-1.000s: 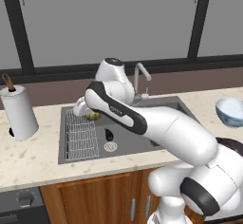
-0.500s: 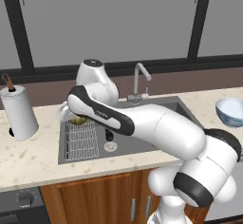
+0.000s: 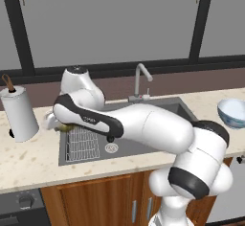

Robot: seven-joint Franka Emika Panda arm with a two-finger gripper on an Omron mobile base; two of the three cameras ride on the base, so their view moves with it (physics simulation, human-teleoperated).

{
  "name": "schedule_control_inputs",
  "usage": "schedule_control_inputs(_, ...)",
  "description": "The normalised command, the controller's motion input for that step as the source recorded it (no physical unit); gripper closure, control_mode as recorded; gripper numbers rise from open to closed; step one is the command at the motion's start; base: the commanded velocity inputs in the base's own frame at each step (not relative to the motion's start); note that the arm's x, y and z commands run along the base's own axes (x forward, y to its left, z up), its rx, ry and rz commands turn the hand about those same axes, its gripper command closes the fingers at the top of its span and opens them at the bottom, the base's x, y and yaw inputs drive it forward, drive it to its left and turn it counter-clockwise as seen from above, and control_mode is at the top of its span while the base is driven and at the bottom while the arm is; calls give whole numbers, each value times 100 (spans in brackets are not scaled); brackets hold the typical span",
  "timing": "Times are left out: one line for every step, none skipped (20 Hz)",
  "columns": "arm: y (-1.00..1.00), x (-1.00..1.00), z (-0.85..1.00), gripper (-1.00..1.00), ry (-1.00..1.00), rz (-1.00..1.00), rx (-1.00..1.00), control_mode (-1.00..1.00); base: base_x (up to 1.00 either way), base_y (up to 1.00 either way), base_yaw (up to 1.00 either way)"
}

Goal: Remove the squash and eggplant from the sink. Then move the bowl and cup from the counter to the sink for washing.

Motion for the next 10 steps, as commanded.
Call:
schedule_control_inputs(44, 0, -18, 100, -7, 0, 0, -100, 0, 0, 0)
schedule_control_inputs(42, 0, -20, 100, -3, 0, 0, -100, 0, 0, 0)
schedule_control_inputs(42, 0, -24, 100, 0, 0, 0, -100, 0, 0, 0)
schedule_control_inputs(42, 0, -25, 100, 0, 0, 0, -100, 0, 0, 0)
schedule_control_inputs(43, 0, -24, 100, -3, 0, 0, -100, 0, 0, 0)
schedule_control_inputs(40, 0, -22, 100, -9, 0, 0, -100, 0, 0, 0)
schedule_control_inputs(38, 0, -24, 100, -5, 0, 0, -100, 0, 0, 0)
schedule_control_inputs(37, 0, -23, 100, -1, 0, 0, -100, 0, 0, 0)
schedule_control_inputs(39, 0, -23, 100, -1, 0, 0, -100, 0, 0, 0)
schedule_control_inputs(38, 0, -23, 100, 0, 0, 0, -100, 0, 0, 0)
